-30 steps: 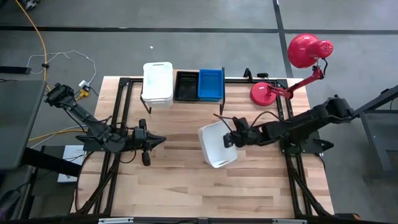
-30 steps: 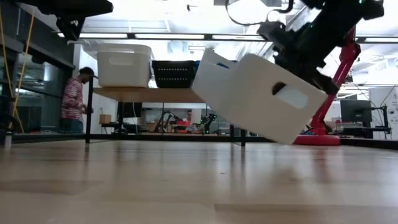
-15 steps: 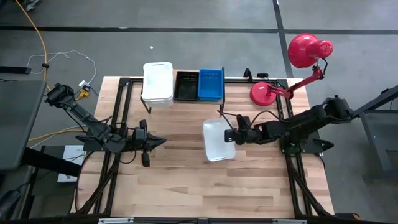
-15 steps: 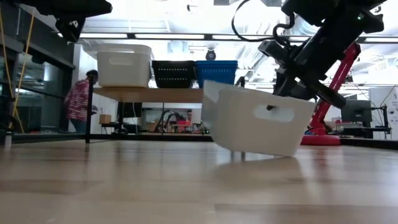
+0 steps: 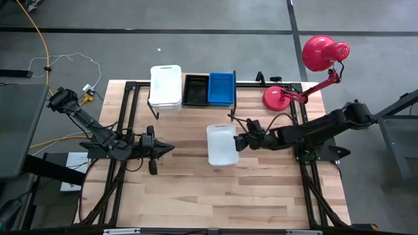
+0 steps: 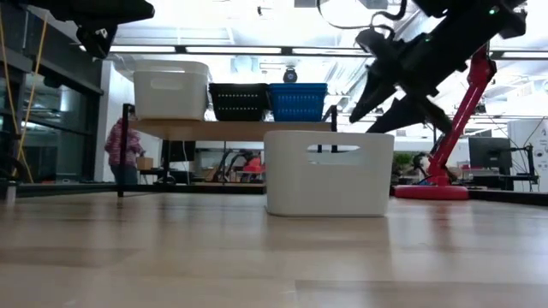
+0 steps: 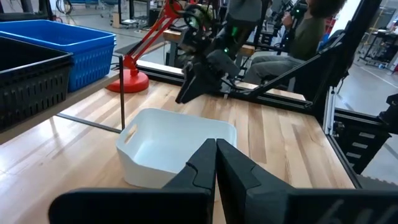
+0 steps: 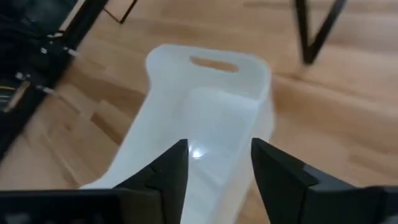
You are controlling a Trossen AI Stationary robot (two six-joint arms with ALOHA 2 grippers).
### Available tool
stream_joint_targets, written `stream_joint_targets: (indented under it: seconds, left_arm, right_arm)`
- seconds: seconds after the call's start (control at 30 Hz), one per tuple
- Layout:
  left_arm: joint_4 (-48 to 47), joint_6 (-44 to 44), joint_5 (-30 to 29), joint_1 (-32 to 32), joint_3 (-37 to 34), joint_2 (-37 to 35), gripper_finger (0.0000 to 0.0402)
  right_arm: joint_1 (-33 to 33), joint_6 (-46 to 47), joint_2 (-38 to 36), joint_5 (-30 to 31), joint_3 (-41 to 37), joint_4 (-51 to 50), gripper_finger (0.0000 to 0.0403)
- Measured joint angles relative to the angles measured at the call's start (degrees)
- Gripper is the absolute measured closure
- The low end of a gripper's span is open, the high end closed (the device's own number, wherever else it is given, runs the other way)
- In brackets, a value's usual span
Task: Stack baskets on shelf by color
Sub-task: Stack the white bin on the white bin on the shelf
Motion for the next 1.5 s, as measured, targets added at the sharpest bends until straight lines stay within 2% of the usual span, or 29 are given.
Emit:
stream_joint_targets:
  seconds: [0.2,0.3,0.4,0.6,0.67,0.9,1.07,1.23,1.5]
  left_arm:
    - [0.55,-4.34,-1.97,0.65,0.00,0.74,0.0401]
    - [2.01,-7.80,-4.16,2.45,-0.04,4.31,0.0401]
    - [8.18,-9.39,-4.44,5.20,-0.04,10.22,0.0396]
    - [26.91,-7.38,4.54,12.53,0.19,23.12,0.0353]
    - [28.39,-7.17,6.70,15.07,1.73,25.83,0.0329]
    - [25.99,-8.24,10.14,22.45,8.76,31.59,0.0225]
    - [16.10,-14.20,14.70,25.83,14.82,36.72,0.0171]
    - [7.37,-23.32,15.50,27.70,19.59,41.42,0.0157]
    - [6.61,-32.69,15.72,28.71,20.31,48.74,0.0166]
  right_arm:
    - [3.52,-2.07,-5.90,6.71,0.00,-12.78,0.0235]
    - [7.07,2.64,-7.29,11.71,0.00,-21.89,0.0235]
    - [10.83,8.66,-7.47,16.04,0.00,-28.79,0.0235]
    - [15.74,12.90,-7.49,19.74,0.00,-33.37,0.0235]
    - [16.54,12.94,-7.49,20.58,0.00,-34.09,0.0235]
    - [17.05,12.98,-7.49,20.91,0.00,-37.47,0.0235]
    - [17.03,13.91,-7.49,24.33,0.00,-37.16,0.0235]
    - [17.00,14.01,-7.49,26.32,0.00,-36.96,0.0235]
    - [17.00,14.03,-7.49,26.49,0.00,-36.76,0.0235]
